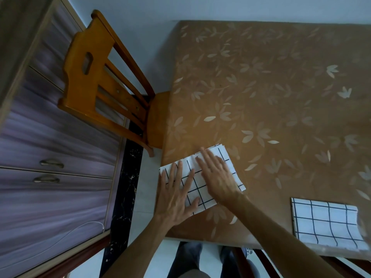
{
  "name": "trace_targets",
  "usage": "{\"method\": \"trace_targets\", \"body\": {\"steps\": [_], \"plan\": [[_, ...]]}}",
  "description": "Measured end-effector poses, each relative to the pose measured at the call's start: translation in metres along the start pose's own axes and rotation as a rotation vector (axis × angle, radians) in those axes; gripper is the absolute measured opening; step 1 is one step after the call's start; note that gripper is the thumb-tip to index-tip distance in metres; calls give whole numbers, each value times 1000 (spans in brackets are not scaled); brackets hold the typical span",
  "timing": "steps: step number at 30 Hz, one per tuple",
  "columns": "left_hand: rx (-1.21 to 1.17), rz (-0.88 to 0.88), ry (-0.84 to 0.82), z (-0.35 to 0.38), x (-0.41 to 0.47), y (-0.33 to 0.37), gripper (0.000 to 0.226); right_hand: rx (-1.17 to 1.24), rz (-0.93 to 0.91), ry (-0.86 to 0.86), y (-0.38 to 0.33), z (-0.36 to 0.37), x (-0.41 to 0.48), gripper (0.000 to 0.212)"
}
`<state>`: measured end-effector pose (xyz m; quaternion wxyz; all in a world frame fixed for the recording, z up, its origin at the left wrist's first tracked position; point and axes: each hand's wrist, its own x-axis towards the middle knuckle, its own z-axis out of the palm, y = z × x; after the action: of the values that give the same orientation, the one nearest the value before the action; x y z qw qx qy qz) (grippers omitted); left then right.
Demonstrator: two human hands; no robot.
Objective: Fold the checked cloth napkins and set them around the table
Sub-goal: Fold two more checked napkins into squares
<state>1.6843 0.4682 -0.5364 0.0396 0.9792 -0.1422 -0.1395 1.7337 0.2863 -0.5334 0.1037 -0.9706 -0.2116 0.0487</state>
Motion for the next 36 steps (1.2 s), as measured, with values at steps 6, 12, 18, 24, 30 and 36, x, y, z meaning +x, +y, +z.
{"method": "trace_targets", "body": {"steps": [6,12,18,24,30,36], "plan": [[-37,-98,22,7,-6,0,100,-17,-25,-161,-8,22,-7,61],[-33,-135,24,12,-17,-11,103,-93,132,-163,40,10,-12,69],[-86,-150,84,17,-28,-26,81,-109,162,-136,46,7,-17,68],[-591,-428,166,1,-11,-37,70,-25,268,-97,32,-4,-31,71],[-863,-596,302,-23,10,-53,22,252,270,4,-13,-22,-51,59],[-767,-558,316,-31,9,-56,25,234,1,-48,-64,-8,-61,45]]}}
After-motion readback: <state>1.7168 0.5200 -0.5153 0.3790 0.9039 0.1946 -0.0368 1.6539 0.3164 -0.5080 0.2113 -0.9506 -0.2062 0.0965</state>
